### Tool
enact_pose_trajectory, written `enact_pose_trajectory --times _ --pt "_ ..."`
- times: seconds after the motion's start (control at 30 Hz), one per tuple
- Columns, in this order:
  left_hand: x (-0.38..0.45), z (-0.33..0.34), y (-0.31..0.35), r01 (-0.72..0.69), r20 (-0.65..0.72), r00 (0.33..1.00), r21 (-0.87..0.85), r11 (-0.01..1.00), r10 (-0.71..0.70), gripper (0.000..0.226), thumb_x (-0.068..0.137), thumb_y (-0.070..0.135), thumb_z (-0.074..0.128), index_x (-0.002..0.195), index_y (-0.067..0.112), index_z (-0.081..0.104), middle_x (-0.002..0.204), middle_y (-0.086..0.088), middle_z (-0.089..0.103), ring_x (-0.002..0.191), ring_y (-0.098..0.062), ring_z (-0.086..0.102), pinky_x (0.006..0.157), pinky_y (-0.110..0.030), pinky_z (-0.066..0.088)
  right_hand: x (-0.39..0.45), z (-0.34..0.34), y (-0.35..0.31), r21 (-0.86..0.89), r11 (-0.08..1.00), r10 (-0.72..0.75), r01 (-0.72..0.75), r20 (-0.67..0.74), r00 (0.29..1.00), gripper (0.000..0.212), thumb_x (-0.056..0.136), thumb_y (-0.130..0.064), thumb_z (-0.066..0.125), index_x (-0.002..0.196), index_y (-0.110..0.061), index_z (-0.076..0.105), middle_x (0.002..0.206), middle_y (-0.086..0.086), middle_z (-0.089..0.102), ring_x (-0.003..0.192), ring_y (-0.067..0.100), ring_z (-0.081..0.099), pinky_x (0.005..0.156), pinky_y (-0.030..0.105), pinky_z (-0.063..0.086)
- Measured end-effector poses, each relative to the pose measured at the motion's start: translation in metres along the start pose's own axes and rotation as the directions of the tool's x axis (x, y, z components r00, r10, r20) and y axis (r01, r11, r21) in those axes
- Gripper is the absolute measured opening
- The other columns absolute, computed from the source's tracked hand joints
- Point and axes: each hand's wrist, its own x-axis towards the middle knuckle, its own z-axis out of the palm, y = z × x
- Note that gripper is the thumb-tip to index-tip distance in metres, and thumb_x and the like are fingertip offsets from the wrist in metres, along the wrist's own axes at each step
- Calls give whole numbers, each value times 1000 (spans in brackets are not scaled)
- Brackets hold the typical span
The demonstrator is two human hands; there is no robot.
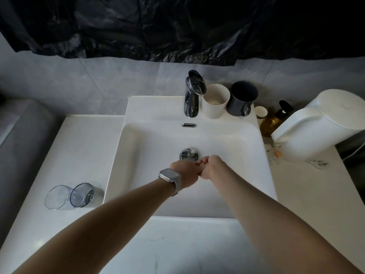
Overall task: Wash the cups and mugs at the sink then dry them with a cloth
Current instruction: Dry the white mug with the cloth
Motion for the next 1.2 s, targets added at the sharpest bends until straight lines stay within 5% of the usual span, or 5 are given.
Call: enact_pose_trajectory --times 0.17,0.47,0.63,0.93,1.2 --pt "7 -30 -18 286 364 927 -538 793 -87 22 94 9 48 72 11 54 64 -1 44 56 -19 43 45 -21 28 -36 -20 -41 -368 903 -140 221 235 962 22 95 -33 49 91 -16 63 87 5 68 85 17 60 82 33 46" --pt "-13 -57 -20 512 769 514 -631 582 381 45 90 13 46 50 26 29 45 11 24 40 -5 17 43 -19 9 -56 -47 -41 -371 -659 -173 655 921 348 85 74 -7 67 147 -24 28 123 -4 54 105 14 49 87 23 38" --pt "-18 -45 -3 155 563 825 -321 934 56 15 83 6 51 73 16 49 55 4 29 49 -15 31 45 -21 18 -61 -20 -29 -480 -811 -195 334 761 619 24 92 -24 46 103 -11 63 101 8 68 91 33 63 63 29 32" --pt "6 -36 -22 -259 -28 947 515 817 319 22 98 23 43 104 10 59 106 -5 66 94 -29 65 64 -30 38 -29 6 -28 -943 130 96 308 321 942 27 81 -7 52 64 -18 35 48 -3 30 44 17 26 47 20 20" --pt "45 -30 -38 -320 -54 903 575 753 425 21 96 22 40 94 12 58 92 -2 69 82 -28 64 60 -29 34 0 3 -34 -845 535 496 -19 296 816 45 88 -10 42 53 -25 18 45 -8 18 38 8 13 41 21 10"
